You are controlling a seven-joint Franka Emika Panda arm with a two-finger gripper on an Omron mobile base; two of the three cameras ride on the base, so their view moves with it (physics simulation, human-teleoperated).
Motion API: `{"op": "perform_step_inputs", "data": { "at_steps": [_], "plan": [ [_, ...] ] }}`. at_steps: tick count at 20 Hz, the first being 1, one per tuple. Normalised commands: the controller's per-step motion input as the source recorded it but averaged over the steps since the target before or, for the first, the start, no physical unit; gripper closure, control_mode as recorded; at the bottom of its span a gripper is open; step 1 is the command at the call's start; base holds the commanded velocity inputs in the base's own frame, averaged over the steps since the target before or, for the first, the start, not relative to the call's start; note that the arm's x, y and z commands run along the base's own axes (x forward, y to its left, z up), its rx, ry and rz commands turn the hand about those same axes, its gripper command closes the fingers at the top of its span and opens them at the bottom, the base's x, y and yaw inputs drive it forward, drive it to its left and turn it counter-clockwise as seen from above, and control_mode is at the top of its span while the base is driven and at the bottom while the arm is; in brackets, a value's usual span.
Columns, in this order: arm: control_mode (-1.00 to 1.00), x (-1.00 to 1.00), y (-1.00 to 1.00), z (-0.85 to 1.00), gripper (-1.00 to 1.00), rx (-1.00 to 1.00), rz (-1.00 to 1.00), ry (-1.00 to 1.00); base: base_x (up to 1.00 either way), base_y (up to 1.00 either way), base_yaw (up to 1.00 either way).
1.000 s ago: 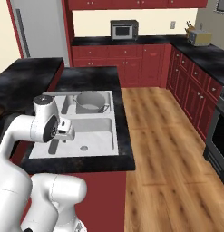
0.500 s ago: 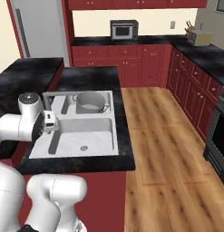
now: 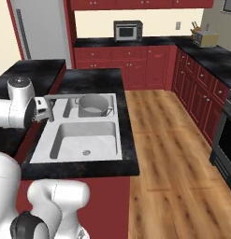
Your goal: Pick the pan and pot and place them in the sink. Then turn on the water.
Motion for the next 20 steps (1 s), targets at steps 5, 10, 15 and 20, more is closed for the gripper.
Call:
{"op": "perform_step_inputs", "data": {
  "at_steps": [5, 10, 15, 20],
  "plan": [
    [-1.0, 0.19, 0.46, 0.44, -1.0, -0.11, 0.11, 0.07, 0.0, 0.0, 0.0],
    [-1.0, 0.23, 0.34, 0.09, -1.0, -0.02, 0.03, 0.01, 0.0, 0.0, 0.0],
    [-1.0, 0.31, 0.4, 0.0, -1.0, -0.04, -0.03, -0.02, 0.0, 0.0, 0.0],
    [-1.0, 0.29, 0.59, -0.08, -1.0, -0.11, -0.01, 0.01, 0.0, 0.0, 0.0]
  ]
}}
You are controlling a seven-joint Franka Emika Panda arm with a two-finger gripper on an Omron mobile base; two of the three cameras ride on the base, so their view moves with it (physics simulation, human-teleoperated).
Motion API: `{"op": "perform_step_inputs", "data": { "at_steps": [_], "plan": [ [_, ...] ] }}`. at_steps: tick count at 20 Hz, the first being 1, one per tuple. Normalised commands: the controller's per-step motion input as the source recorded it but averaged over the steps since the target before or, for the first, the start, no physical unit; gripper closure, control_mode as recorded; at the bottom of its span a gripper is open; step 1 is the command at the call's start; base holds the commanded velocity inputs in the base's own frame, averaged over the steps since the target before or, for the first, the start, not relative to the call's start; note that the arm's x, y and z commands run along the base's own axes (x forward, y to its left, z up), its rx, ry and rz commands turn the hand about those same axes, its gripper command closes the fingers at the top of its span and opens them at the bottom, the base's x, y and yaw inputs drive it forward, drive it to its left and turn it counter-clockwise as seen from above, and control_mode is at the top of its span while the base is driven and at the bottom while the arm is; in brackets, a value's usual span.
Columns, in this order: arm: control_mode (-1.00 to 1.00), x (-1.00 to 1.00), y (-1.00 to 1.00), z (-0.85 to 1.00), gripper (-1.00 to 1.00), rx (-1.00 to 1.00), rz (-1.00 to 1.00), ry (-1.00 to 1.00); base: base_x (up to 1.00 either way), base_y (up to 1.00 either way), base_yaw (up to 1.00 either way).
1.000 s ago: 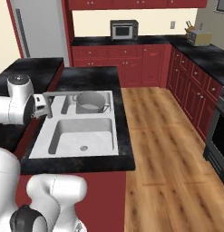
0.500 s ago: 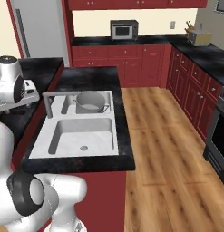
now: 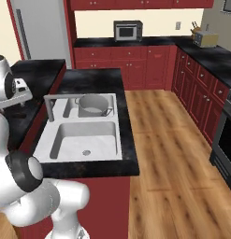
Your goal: Pick the pan and pot and place them in the sink. Then turn on the water.
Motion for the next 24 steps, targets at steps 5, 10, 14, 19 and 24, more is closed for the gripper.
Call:
{"op": "perform_step_inputs", "data": {
  "at_steps": [5, 10, 14, 19, 24],
  "plan": [
    [-1.0, 0.49, 0.72, -0.16, -1.0, -0.13, 0.0, 0.01, 0.0, 0.0, 0.0],
    [-1.0, 0.39, 0.41, 0.0, -1.0, -0.06, 0.0, 0.02, 0.0, 0.0, 0.0],
    [-1.0, 0.17, 0.03, -0.01, -1.0, 0.0, 0.0, 0.01, 0.0, 0.0, 0.0],
    [-1.0, 0.48, 0.0, -0.34, -1.0, 0.0, 0.11, 0.0, 0.0, 0.0, 0.0],
    [-1.0, 0.29, 0.0, -0.19, -1.0, 0.0, 0.17, 0.0, 0.0, 0.0, 0.0]
  ]
}}
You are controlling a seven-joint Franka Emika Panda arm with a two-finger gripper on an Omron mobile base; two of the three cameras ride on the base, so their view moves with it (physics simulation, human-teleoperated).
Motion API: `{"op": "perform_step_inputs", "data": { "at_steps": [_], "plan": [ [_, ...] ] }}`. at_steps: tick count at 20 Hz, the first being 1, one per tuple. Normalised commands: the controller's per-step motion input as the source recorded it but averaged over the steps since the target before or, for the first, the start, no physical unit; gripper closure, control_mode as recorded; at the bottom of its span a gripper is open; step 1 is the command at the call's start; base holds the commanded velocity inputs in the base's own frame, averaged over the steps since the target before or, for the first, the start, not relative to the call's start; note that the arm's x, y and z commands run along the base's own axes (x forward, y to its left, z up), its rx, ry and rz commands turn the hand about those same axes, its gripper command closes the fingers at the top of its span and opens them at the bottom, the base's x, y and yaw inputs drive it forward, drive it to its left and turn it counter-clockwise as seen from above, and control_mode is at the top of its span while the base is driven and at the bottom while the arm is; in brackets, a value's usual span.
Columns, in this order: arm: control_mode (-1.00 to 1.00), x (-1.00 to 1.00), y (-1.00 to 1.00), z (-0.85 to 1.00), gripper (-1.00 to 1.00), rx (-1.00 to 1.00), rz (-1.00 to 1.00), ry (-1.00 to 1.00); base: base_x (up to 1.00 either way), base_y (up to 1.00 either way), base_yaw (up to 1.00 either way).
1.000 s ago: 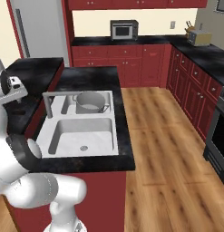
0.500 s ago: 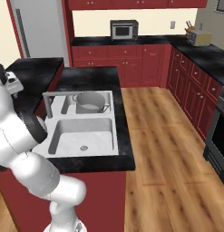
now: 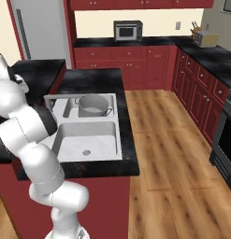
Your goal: Pick the pan and pot and place them in the sink. Then turn on the water.
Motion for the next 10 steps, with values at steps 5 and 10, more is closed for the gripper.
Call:
{"op": "perform_step_inputs", "data": {
  "at_steps": [5, 10],
  "plan": [
    [-1.0, 0.14, 0.0, -0.04, -1.0, 0.0, 0.19, 0.05, 0.0, 0.0, 0.0],
    [-1.0, 0.02, 0.0, -0.17, -1.0, 0.0, 0.11, 0.02, 0.0, 0.0, 0.0]
  ]
}}
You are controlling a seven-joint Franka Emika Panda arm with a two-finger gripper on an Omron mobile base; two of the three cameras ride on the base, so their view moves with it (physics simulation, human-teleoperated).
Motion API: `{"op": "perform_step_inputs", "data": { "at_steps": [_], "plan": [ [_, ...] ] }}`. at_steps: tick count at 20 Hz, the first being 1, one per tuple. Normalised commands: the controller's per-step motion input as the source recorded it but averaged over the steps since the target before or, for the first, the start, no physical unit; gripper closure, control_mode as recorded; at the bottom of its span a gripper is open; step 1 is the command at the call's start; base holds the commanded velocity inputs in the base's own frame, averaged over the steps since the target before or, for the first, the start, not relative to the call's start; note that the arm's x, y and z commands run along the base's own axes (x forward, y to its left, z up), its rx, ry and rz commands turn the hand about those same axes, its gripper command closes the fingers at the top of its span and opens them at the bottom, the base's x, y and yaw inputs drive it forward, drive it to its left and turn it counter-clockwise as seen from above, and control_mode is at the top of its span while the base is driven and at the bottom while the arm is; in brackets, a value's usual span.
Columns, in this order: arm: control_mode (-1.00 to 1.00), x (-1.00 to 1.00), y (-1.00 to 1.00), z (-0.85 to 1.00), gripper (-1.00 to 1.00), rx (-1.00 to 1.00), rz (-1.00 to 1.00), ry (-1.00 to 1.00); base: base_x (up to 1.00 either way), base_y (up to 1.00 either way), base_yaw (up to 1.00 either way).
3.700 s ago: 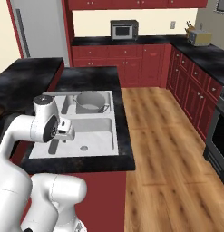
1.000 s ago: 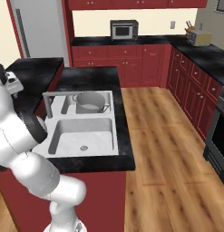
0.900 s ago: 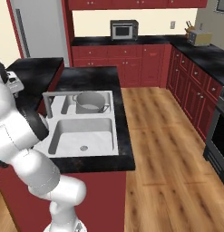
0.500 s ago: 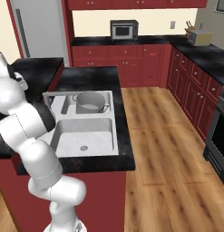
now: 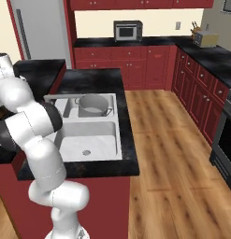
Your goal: Pick the pan and pot and place them in the sink. Then turn on the water.
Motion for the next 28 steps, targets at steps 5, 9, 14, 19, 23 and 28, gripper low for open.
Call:
{"op": "perform_step_inputs", "data": {
  "at_steps": [5, 9, 14, 19, 23, 28],
  "plan": [
    [-1.0, 0.03, 0.01, -0.21, -1.0, 0.0, 0.09, 0.0, 0.0, 0.0, 0.0],
    [-1.0, 0.21, 0.05, -0.33, -1.0, 0.0, 0.06, -0.01, 0.0, 0.0, 0.0],
    [-1.0, 0.23, 0.01, -0.25, -1.0, 0.0, 0.03, 0.0, 0.0, 0.0, 0.0],
    [-1.0, 0.18, 0.12, -0.3, -1.0, 0.0, 0.01, 0.0, 0.0, 0.0, 0.0],
    [-1.0, 0.18, 0.22, -0.13, -1.0, 0.0, 0.0, 0.0, 0.0, 0.0, 0.0],
    [-1.0, 0.24, 0.25, -0.15, -1.0, 0.0, 0.01, 0.01, 0.0, 0.0, 0.0]
  ]
}}
